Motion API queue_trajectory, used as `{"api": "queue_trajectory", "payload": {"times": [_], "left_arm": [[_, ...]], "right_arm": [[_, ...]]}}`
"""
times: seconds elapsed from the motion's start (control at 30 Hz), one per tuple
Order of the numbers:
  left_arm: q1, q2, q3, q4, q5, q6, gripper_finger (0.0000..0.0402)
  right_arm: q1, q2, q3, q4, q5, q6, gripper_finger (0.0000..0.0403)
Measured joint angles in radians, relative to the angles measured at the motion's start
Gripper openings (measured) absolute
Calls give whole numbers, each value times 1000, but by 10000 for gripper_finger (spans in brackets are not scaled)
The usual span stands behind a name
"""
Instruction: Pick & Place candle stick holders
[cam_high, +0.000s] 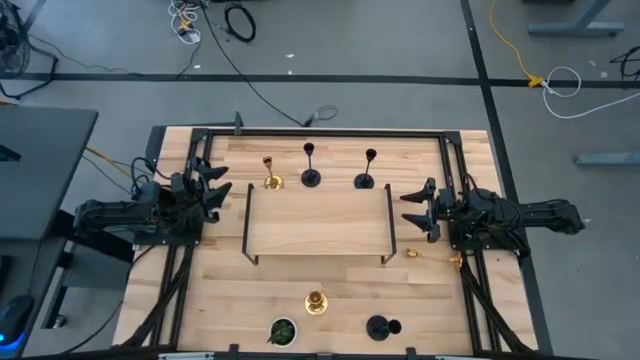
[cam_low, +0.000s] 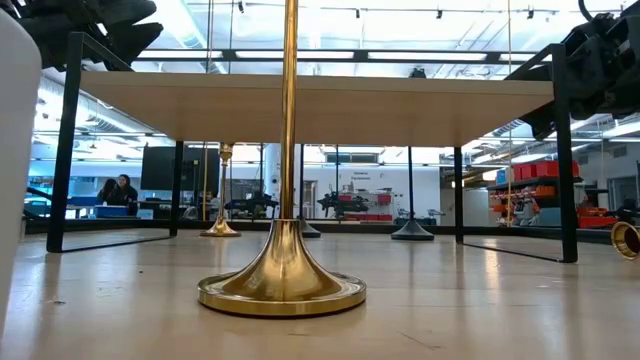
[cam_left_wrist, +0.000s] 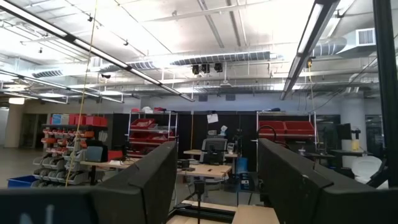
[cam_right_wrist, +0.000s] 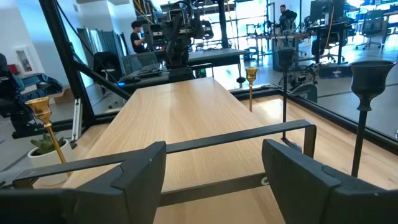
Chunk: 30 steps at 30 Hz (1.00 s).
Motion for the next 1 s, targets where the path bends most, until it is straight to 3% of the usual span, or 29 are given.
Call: {"api": "queue_trajectory", "payload": {"times": [1.0], "left_arm": [[0,0,0,0,0,0,222]], "right_arm": [[0,0,0,9,34,-11,265]]}}
